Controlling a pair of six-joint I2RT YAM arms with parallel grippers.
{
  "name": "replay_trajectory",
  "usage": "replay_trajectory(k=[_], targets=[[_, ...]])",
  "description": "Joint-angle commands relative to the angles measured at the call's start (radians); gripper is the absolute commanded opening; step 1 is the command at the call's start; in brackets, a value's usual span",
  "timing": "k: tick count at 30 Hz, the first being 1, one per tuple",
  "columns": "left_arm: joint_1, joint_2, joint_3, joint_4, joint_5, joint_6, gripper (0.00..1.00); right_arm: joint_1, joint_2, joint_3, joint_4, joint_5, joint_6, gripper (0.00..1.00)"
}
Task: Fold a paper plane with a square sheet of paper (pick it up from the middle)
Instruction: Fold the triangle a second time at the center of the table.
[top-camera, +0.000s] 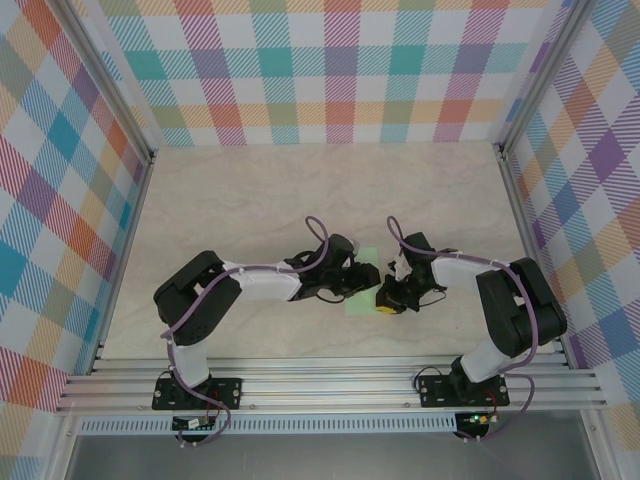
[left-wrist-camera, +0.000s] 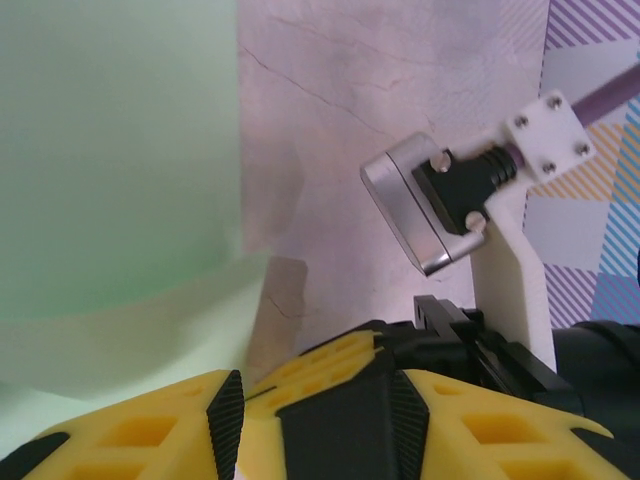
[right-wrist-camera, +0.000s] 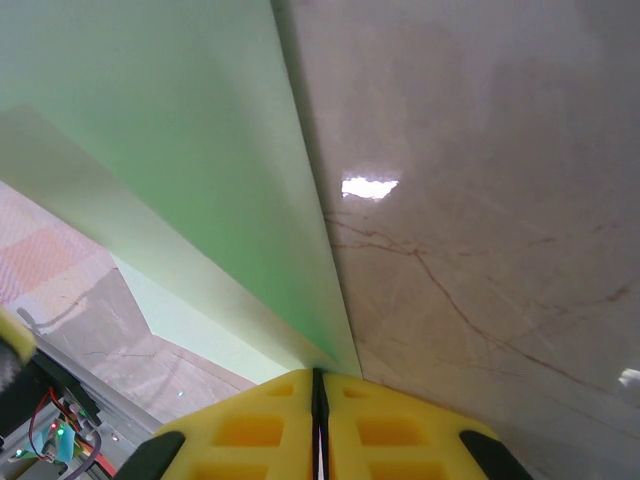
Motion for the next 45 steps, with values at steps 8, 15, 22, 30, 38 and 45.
replay_trajectory(k=[8,15,22,30,38,45], targets=[[-0.02,0.062,-0.029,0.064,0.0,-0.027,0.46,0.002,0.04,-0.026,0.015,0.053,0.018,0.1],[-0.02,0.066,-0.069,0.119,-0.008,-0.033,0.47,0.001,0.043,-0.028,0.013,0.062,0.022,0.09],[-0.02,0.042,-0.1,0.154,-0.038,-0.024,0.48,0.001,0.05,-0.029,0.017,0.061,0.024,0.08],[-0.014,0.049,-0.073,0.133,-0.074,0.023,0.49,0.001,0.051,-0.029,0.006,0.069,0.024,0.08],[0.016,0.054,-0.068,0.11,-0.108,0.082,0.5,0.001,0.044,-0.04,0.002,0.066,0.027,0.06],[0.051,0.051,-0.068,0.114,-0.09,0.106,0.5,0.001,0.04,-0.041,-0.007,0.072,0.029,0.05]])
